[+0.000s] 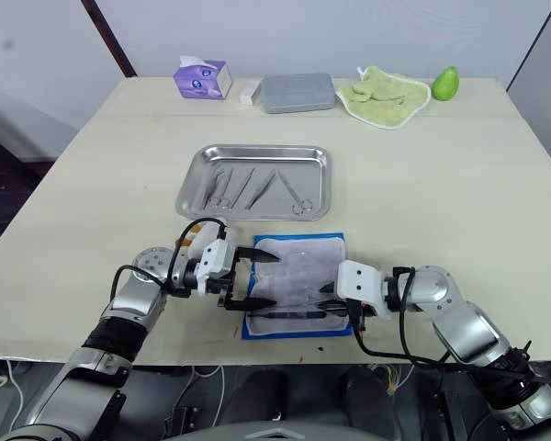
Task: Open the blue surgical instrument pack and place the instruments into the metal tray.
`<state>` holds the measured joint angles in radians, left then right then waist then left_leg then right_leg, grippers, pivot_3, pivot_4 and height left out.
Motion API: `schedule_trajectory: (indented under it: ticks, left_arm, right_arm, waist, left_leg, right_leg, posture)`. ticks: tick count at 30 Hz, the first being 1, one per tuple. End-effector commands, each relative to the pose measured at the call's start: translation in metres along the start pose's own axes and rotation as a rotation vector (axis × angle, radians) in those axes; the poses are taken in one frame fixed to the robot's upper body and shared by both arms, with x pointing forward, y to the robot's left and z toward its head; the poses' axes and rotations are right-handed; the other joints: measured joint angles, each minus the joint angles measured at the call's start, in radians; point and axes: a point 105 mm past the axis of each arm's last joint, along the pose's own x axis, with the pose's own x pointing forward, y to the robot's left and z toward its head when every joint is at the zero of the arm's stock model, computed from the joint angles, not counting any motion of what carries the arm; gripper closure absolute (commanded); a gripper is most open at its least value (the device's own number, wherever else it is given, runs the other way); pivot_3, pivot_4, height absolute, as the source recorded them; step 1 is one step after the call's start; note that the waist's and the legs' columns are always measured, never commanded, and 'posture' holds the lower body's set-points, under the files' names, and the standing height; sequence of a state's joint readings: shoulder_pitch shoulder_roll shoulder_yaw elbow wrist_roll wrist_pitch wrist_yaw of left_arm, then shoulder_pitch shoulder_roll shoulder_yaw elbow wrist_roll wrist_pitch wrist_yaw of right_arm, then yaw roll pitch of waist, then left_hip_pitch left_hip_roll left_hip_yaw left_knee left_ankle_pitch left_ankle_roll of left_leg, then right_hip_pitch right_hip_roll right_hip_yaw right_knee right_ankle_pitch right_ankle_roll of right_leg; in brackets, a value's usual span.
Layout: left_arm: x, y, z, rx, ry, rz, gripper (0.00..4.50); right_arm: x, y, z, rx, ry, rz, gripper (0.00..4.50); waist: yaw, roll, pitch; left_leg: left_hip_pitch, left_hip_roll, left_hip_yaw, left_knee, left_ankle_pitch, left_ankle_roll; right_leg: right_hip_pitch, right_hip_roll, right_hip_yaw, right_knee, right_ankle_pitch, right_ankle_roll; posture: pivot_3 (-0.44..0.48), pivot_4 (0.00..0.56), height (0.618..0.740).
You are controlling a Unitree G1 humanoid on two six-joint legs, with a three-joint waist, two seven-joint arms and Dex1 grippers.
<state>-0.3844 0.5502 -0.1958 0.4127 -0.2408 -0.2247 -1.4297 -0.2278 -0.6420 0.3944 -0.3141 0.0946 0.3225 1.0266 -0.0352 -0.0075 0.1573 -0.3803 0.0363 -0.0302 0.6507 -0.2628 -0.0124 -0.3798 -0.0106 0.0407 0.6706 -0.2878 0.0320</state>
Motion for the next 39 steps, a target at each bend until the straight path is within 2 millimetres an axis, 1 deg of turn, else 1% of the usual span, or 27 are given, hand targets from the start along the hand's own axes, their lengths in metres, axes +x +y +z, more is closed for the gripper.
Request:
schedule_trajectory:
  ticks: [1, 5, 8, 13, 16, 17, 18, 20, 25, 31, 35, 39]
  left_arm:
    - [0.003, -0.014, -0.023, -0.091, 0.073, -0.029, 0.00]
    - [0.003, -0.014, -0.023, -0.092, 0.074, -0.026, 0.00]
    - [0.003, -0.014, -0.023, -0.093, 0.076, -0.024, 0.00]
    - [0.003, -0.013, -0.024, -0.093, 0.077, -0.019, 0.00]
    - [0.003, -0.013, -0.024, -0.093, 0.077, -0.017, 0.00]
    - [0.003, -0.013, -0.024, -0.093, 0.077, -0.016, 0.00]
    - [0.004, -0.013, -0.024, -0.094, 0.077, -0.016, 0.00]
    - [0.004, -0.013, -0.024, -0.094, 0.076, -0.016, 0.00]
    - [0.005, -0.014, -0.024, -0.092, 0.077, -0.018, 0.00]
    - [0.006, -0.014, -0.024, -0.093, 0.073, -0.015, 0.00]
    - [0.007, -0.014, -0.024, -0.094, 0.072, -0.017, 0.00]
    - [0.008, -0.012, -0.024, -0.092, 0.074, -0.018, 0.00]
  right_arm:
    - [0.006, 0.001, -0.001, -0.008, 0.018, 0.006, 3.06]
    - [0.008, 0.002, -0.005, 0.000, 0.039, 0.007, 3.06]
    - [0.010, 0.002, -0.012, 0.019, 0.087, 0.011, 3.06]
    - [0.012, 0.014, -0.024, 0.042, 0.147, 0.049, 3.06]
    - [0.013, 0.017, -0.026, 0.059, 0.160, 0.054, 3.85]
    - [0.013, 0.018, -0.026, 0.063, 0.160, 0.055, 4.27]
    - [0.013, 0.018, -0.027, 0.064, 0.160, 0.055, 4.46]
    - [0.013, 0.017, -0.026, 0.065, 0.156, 0.047, 4.46]
    - [0.006, 0.014, -0.015, 0.050, 0.129, 0.034, 4.46]
    - [-0.007, 0.010, 0.004, 0.050, 0.098, 0.018, 4.46]
    - [-0.012, 0.009, 0.009, 0.049, 0.104, 0.008, 4.46]
    - [-0.017, 0.003, 0.022, 0.039, 0.093, 0.001, 4.46]
  waist:
    - [0.000, 0.000, 0.000]
    - [0.000, 0.000, 0.000]
    - [0.000, -0.001, -0.001]
    - [0.000, -0.002, -0.003]
    - [0.000, -0.004, -0.006]
    - [0.000, -0.005, -0.007]
    - [-0.001, -0.005, -0.008]
    - [0.000, -0.006, -0.009]
    - [0.000, -0.006, -0.009]
    - [0.004, -0.006, -0.009]
    - [0.004, -0.006, -0.008]
    - [0.006, -0.005, -0.008]
  left_leg:
    - [0.000, 0.000, 0.000, 0.000, 0.000, 0.000]
    - [0.001, 0.000, 0.000, 0.000, 0.000, 0.000]
    - [0.001, 0.000, 0.000, 0.000, 0.000, 0.000]
    - [0.001, 0.000, 0.000, 0.000, 0.000, 0.000]
    - [0.002, 0.000, -0.001, 0.000, 0.000, 0.000]
    - [0.002, 0.000, -0.001, 0.000, 0.000, 0.000]
    - [0.002, 0.000, -0.001, 0.000, 0.000, 0.000]
    - [0.002, 0.000, -0.001, 0.000, 0.000, 0.000]
    - [0.002, 0.000, -0.001, 0.000, 0.000, 0.000]
    - [0.001, 0.000, -0.002, 0.000, 0.000, 0.000]
    - [0.001, -0.001, -0.002, 0.000, 0.000, 0.000]
    - [0.001, -0.001, -0.002, 0.000, 0.000, 0.000]
  right_leg:
    - [0.000, 0.000, 0.000, 0.000, 0.000, 0.000]
    - [0.000, 0.000, 0.000, 0.000, 0.000, 0.000]
    - [0.001, 0.000, 0.000, 0.001, 0.000, 0.000]
    - [0.001, 0.000, 0.000, 0.001, 0.000, 0.000]
    - [0.001, 0.000, 0.000, 0.001, 0.000, 0.000]
    - [0.001, 0.000, 0.000, 0.001, 0.000, 0.000]
    - [0.001, 0.000, 0.000, 0.001, 0.000, 0.000]
    - [0.002, 0.000, 0.000, 0.001, 0.000, 0.000]
    - [0.002, 0.000, 0.000, 0.001, 0.000, 0.000]
    - [0.001, -0.001, 0.000, 0.001, 0.000, 0.000]
    - [0.001, -0.001, 0.000, 0.001, 0.000, 0.000]
    - [0.001, -0.001, 0.000, 0.001, 0.000, 0.000]
  posture:
    - [0.000, 0.150, 0.740]
    - [0.000, 0.150, 0.740]
    - [0.000, 0.150, 0.740]
    - [0.000, 0.150, 0.740]
    - [0.000, 0.150, 0.740]
    - [0.000, 0.150, 0.740]
    - [0.000, 0.150, 0.740]
    - [0.000, 0.150, 0.740]
    - [0.000, 0.150, 0.740]
    - [0.000, 0.150, 0.740]
    - [0.000, 0.150, 0.740]
    - [0.000, 0.150, 0.740]
